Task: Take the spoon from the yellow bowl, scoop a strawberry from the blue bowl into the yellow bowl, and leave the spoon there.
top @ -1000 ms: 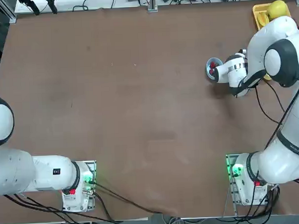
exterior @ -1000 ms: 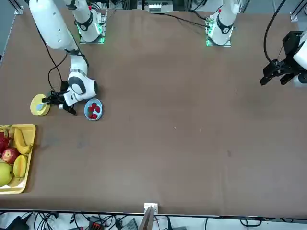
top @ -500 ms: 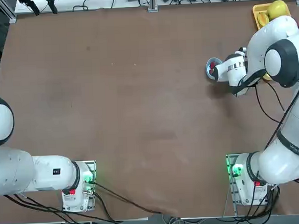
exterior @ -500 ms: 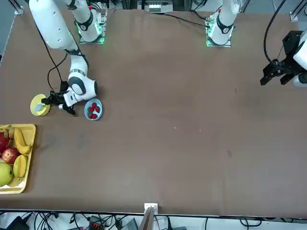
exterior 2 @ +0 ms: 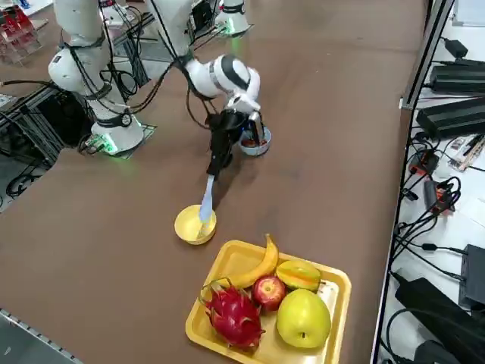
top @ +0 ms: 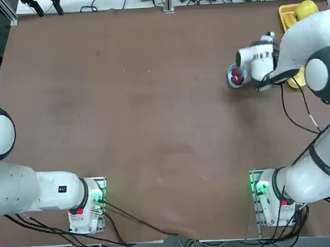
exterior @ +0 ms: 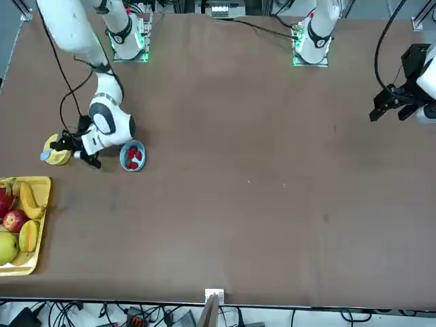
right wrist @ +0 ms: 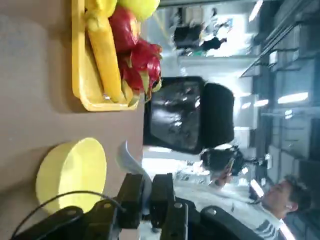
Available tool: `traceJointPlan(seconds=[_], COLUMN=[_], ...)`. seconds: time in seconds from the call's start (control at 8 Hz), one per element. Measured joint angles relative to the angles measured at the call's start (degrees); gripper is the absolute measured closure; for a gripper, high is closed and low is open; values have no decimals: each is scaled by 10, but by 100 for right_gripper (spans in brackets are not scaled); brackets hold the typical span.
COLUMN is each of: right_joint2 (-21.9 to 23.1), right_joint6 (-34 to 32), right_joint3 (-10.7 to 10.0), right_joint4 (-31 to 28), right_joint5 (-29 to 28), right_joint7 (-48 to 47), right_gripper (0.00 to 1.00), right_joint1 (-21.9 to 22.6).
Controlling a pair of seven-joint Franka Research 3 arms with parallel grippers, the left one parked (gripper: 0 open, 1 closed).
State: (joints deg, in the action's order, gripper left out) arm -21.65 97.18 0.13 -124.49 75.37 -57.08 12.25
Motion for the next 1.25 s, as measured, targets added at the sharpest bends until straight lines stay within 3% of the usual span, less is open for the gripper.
traceJointPlan(seconds=[0.38, 1.0, 1.25], right_joint2=[77, 91, 94], right_joint6=[-35, -30, 12], right_joint3=[20, 19, 18], right_joint4=[54, 201, 217], right_joint5=[-166, -497, -581], right_joint7=[111, 147, 139], right_gripper=[89, 89, 89], right_joint1=[40, 59, 59])
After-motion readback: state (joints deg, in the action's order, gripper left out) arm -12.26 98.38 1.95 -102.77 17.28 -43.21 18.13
